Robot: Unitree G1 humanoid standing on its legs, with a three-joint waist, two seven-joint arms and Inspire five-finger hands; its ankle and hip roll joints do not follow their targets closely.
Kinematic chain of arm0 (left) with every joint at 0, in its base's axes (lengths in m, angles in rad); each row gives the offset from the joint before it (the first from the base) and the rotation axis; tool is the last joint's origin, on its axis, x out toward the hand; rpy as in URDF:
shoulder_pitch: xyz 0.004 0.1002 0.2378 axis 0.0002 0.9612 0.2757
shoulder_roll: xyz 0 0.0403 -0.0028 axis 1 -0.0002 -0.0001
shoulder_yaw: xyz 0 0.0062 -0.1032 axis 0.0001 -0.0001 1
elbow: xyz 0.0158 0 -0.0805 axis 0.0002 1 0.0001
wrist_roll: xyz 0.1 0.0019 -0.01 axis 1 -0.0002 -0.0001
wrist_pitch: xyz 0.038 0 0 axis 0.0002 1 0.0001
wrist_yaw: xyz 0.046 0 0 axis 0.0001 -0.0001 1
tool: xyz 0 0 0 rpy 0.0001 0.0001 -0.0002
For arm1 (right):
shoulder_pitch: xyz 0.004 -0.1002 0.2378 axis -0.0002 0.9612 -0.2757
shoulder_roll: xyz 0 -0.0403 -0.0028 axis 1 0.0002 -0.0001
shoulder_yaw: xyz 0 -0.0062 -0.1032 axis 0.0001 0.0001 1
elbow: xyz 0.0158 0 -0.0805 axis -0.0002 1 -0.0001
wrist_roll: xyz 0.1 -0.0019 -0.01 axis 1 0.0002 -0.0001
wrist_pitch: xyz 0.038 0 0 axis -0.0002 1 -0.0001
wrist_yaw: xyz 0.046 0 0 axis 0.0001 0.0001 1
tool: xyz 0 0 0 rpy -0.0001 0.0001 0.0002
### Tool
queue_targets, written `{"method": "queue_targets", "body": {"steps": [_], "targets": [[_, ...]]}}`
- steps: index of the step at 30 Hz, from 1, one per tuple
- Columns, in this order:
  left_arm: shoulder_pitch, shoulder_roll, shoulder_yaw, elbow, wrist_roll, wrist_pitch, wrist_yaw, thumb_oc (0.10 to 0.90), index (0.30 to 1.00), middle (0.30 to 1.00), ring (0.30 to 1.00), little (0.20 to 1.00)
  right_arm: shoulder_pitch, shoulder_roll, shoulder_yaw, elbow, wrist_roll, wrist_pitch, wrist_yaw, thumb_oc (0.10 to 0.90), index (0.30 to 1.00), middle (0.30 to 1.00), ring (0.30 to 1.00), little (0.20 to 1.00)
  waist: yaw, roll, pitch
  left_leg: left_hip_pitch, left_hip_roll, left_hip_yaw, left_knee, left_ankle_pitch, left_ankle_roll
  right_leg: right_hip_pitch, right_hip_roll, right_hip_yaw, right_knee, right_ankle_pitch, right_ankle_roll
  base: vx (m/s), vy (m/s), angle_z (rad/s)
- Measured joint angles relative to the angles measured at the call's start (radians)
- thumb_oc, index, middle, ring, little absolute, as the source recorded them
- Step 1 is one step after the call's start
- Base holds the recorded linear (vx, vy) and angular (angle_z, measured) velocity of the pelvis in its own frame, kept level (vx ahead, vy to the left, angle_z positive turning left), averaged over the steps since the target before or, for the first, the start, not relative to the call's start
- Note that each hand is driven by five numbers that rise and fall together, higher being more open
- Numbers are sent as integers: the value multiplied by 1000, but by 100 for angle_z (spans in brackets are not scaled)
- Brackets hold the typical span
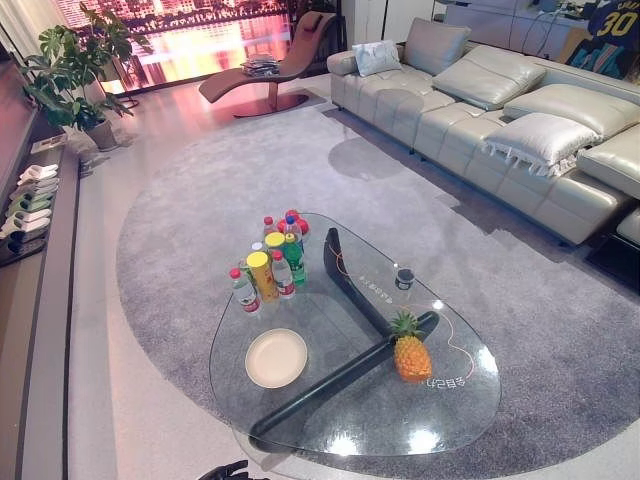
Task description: Pick up the fruit to the plate
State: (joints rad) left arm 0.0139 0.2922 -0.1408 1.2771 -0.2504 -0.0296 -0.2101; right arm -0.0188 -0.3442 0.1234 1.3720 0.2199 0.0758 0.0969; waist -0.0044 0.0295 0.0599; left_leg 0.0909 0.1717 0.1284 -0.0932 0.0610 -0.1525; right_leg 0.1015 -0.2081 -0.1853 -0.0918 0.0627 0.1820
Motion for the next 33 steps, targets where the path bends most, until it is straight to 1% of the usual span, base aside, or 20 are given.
{"method": "queue_targets", "body": {"steps": [18, 22, 24, 27, 28, 30, 33], "targets": [[1, 0, 0, -1, 0, 0, 0, 800, 900, 900, 900, 900, 0, 0, -3, -4, 0, 0, -2, 800, 900, 900, 900, 900, 0, 4, 5, 2, 0, 0, 0, 0, 0, 2, 0, 0, 0, -1, -1, 0, 0, 0], [1, 0, -1, -2, -6, 0, 1, 800, 900, 900, 900, 900, -3, -3, -3, -6, 1, -2, -3, 800, 900, 900, 900, 900, 1, 5, 15, -12, 1, 0, 0, 0, 0, -17, 0, 0, 0, -1, -2, -27, -4, 0], [-1, -1, -4, -3, -10, 0, 2, 800, 900, 900, 900, 900, -7, -7, -3, -6, 4, -3, -4, 800, 900, 900, 900, 900, 1, 8, 21, -41, 1, 0, 0, 1, 0, -41, 0, 1, 0, 0, -2, -90, -5, 0], [-16, -3, -4, -5, -34, -2, 5, 800, 900, 900, 900, 900, -21, -19, -3, -7, 11, -8, -9, 800, 900, 900, 900, 900, 1, 14, 44, -93, -1, -2, 7, 18, -3, -96, 0, 2, 0, 16, 0, -131, -1, 0], [-27, -3, -3, -14, -47, -1, 6, 800, 900, 900, 900, 900, -37, -23, -2, -6, 14, -8, -10, 800, 900, 900, 900, 900, 0, 21, 65, -113, -3, -6, 8, 30, -3, -112, 1, 2, 5, 27, 0, -157, -12, 2], [-71, -3, -2, -23, -51, -4, 6, 800, 900, 900, 900, 900, -78, -29, -6, -5, 33, -10, -15, 800, 900, 900, 900, 900, 2, 24, 131, -161, -5, -14, 8, 46, 0, -158, 0, 2, 6, 44, -2, -159, -4, 4], [-122, -2, 2, -24, -73, -5, 5, 800, 900, 900, 900, 900, -126, -32, -7, -6, 50, -10, -21, 800, 900, 900, 900, 900, 3, 26, 194, -214, -8, -18, 8, 61, 3, -210, -1, 5, 6, 58, -4, -152, 11, 0]]}}
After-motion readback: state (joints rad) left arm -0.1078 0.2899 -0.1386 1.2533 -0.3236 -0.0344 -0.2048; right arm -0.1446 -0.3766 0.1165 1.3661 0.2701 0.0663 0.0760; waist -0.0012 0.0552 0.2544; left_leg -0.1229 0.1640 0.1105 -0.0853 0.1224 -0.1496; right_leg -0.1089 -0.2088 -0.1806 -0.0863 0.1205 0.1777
